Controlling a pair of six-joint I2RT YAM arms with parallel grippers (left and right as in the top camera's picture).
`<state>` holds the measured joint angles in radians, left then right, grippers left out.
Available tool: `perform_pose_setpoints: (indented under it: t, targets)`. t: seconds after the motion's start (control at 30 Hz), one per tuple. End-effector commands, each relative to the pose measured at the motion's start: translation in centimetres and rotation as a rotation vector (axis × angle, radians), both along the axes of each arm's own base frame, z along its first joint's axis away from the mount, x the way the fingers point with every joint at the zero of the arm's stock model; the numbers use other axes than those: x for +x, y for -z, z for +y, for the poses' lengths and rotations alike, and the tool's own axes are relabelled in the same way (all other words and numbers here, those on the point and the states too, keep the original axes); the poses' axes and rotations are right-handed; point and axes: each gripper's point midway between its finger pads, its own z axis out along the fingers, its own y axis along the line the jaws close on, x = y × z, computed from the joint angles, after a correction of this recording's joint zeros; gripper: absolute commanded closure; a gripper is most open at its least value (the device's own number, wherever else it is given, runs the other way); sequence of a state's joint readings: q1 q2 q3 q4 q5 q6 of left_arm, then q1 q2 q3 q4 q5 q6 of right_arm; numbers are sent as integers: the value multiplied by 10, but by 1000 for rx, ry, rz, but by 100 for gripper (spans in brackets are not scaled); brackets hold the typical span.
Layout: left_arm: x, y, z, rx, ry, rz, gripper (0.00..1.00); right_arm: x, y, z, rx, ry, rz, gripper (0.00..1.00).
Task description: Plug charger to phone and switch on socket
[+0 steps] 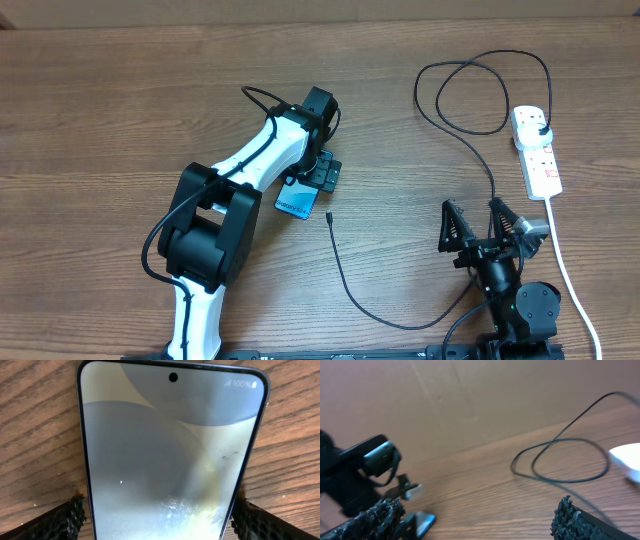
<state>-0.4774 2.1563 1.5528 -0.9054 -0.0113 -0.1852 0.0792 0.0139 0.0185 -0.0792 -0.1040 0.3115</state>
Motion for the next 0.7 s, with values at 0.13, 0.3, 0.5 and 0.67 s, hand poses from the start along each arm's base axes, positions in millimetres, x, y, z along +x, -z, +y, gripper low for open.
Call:
perform_pose_setpoints:
  t: [0.13,0.3,0.5,0.67]
  targets:
    - [-21,27,-7,-48,-10,103,1,-10,-47,14,29,-86,-7,0]
    - [-21,27,-7,-46,-8,103,1,-13,-106,20,22,-120,40,0]
    - [-23,27,-4,-35,31,110,1,-9,-115,37,3,-224,263,0]
    - [-29,27,-2,-25,29,134,0,2,-76,44,23,-258,467,0]
